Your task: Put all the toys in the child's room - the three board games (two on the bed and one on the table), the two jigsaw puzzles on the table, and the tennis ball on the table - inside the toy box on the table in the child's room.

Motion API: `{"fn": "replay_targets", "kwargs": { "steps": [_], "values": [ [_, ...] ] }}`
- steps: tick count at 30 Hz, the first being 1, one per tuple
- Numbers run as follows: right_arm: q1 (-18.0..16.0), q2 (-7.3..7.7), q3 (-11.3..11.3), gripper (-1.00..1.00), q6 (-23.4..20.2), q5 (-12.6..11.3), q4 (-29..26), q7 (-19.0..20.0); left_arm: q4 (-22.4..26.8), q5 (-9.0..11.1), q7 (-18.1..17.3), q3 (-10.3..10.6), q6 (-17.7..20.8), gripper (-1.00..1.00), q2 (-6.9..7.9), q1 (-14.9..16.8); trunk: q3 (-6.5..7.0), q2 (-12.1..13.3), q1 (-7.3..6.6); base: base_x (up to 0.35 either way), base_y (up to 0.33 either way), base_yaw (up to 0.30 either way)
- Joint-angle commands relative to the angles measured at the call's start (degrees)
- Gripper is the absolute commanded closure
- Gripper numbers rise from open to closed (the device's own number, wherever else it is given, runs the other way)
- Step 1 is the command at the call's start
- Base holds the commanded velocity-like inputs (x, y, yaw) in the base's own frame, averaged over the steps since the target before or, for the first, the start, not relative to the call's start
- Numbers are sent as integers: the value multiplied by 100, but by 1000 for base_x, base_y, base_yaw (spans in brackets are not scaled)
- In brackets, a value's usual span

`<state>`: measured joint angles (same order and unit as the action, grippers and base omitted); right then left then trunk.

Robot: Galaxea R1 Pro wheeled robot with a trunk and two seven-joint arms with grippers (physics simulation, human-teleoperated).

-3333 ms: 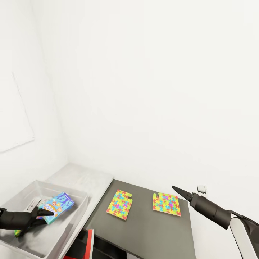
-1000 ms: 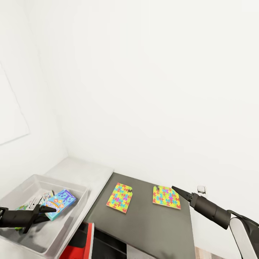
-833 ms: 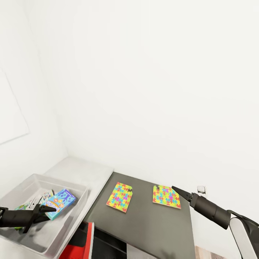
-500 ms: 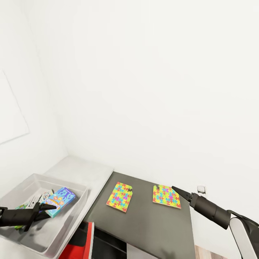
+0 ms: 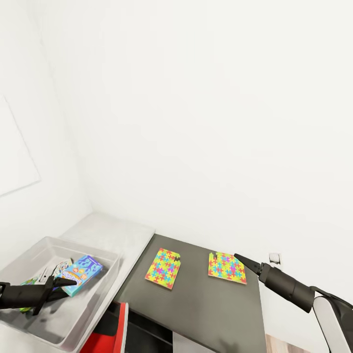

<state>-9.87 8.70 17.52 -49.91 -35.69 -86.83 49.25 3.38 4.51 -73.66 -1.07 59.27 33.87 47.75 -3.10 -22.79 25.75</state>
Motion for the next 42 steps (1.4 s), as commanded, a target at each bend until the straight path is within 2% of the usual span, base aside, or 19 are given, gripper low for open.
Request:
{"fn": "replay_targets", "kwargs": {
  "steps": [1,5,7,9,12,18,23,29,38,42],
  "values": [
    [-6,0,5,-100,-28,-5,-1,14,1,15,11,-16,60,100,0,5,-13,-13,4,0,0,0],
    [-6,0,6,-100,-28,-7,-1,14,-3,15,143,-45,52,100,-2,0,-13,-13,4,0,0,0],
    [-6,0,6,-100,-28,-7,-1,14,-3,15,238,-150,46,100,-3,0,-13,-13,4,0,0,0],
    [-6,0,6,-100,-28,-7,-1,14,-2,15,363,-316,41,100,-3,-2,-13,-13,4,0,0,0],
    [-6,0,6,-100,-28,-8,-1,14,3,15,741,-654,27,100,-5,-3,-13,-13,4,0,0,0],
    [-6,0,8,-100,-28,-8,-1,14,4,15,1128,-1015,15,100,-11,-3,-13,-13,4,0,0,0],
    [-6,0,7,-100,-28,-8,-1,14,5,15,1248,-1105,1,100,-12,-9,-13,-13,4,0,0,0],
    [-6,0,6,-100,-28,-8,-1,10,0,16,1633,-1142,-2,100,-26,-12,-13,-13,4,0,0,0],
    [-6,0,6,-100,-28,-8,3,7,-4,38,1984,-1167,-16,100,-35,-12,-13,-13,4,0,0,0],
    [-6,0,6,-100,-28,-8,5,10,-4,46,2163,-1308,-19,100,-37,-12,-13,-13,4,0,0,0]
  ]
}}
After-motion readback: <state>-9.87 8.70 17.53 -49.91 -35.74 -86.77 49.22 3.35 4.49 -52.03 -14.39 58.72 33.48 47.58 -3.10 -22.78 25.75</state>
